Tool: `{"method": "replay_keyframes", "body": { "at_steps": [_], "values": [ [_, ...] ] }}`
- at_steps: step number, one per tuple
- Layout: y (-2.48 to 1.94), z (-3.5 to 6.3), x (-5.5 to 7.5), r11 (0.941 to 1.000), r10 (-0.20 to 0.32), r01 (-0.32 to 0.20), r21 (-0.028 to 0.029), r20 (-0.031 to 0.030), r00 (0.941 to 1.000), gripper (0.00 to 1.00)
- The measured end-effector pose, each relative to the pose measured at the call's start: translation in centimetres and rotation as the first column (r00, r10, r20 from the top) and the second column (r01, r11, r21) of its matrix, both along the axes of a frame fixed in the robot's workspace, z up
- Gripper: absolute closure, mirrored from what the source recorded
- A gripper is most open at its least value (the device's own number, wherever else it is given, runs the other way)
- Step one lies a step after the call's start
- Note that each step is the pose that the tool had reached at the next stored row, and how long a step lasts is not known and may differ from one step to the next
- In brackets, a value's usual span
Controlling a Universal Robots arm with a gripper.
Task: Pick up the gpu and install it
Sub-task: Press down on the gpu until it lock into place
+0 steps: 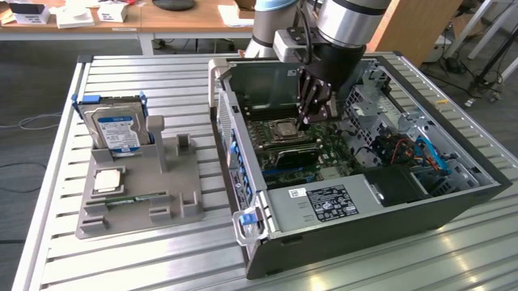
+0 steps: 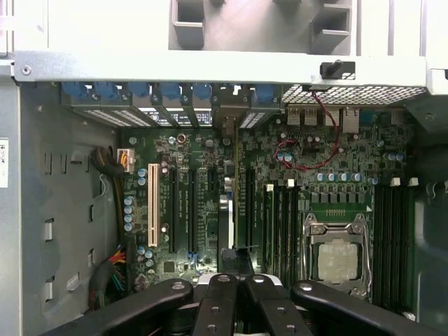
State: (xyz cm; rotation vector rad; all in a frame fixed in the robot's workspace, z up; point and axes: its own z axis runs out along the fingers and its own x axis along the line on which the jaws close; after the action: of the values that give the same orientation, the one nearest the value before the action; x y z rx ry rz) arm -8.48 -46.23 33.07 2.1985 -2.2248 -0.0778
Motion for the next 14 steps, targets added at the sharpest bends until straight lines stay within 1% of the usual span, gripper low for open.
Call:
{"method": "replay_keyframes", "body": {
  "at_steps": [4, 12, 14],
  "values": [
    [-0.01, -0.28, 0.0, 1.0, 0.0, 0.0, 0.0, 0.0, 1.0, 0.89],
    [0.0, -1.69, 0.0, 1.0, 0.0, 0.0, 0.0001, 0.0, 1.0, 0.89],
    [0.0, -1.86, 0.0, 1.0, 0.0, 0.0, 0.0, 0.0, 1.0, 0.89]
  ]
}}
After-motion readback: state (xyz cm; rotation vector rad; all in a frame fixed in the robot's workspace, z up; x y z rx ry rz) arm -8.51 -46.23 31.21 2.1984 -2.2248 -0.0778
